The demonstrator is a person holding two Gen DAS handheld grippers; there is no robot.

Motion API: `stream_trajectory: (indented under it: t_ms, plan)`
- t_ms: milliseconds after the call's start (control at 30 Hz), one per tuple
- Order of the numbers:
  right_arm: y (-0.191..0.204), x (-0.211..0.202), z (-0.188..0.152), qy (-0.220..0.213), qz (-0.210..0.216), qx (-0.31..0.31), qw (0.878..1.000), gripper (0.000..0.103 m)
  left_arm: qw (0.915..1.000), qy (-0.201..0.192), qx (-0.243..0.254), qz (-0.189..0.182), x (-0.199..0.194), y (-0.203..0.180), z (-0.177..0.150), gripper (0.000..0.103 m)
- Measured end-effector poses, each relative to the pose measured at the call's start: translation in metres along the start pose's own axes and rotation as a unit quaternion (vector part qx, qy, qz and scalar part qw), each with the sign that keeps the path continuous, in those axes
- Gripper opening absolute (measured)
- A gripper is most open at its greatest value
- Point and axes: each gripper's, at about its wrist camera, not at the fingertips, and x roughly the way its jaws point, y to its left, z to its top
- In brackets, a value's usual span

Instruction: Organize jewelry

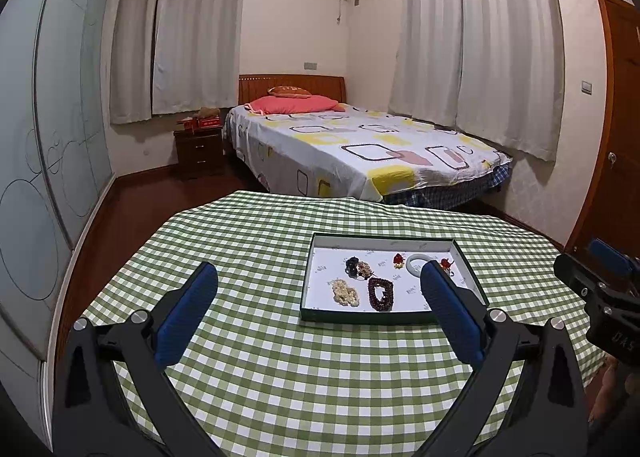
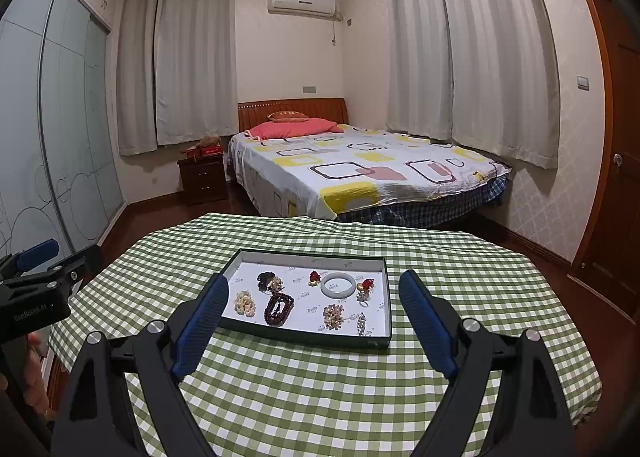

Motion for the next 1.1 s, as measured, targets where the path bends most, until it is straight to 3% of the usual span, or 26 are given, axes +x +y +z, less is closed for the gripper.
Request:
stream_trajectory:
  t_ms: [1100]
  plan:
    - [0.0068, -0.0063, -0.0022, -0.006, 0.001, -0.002, 1.0, 0.084, 1.0, 0.005, -0.002, -0.002, -0.0022, 0.0014, -0.0038, 0.099]
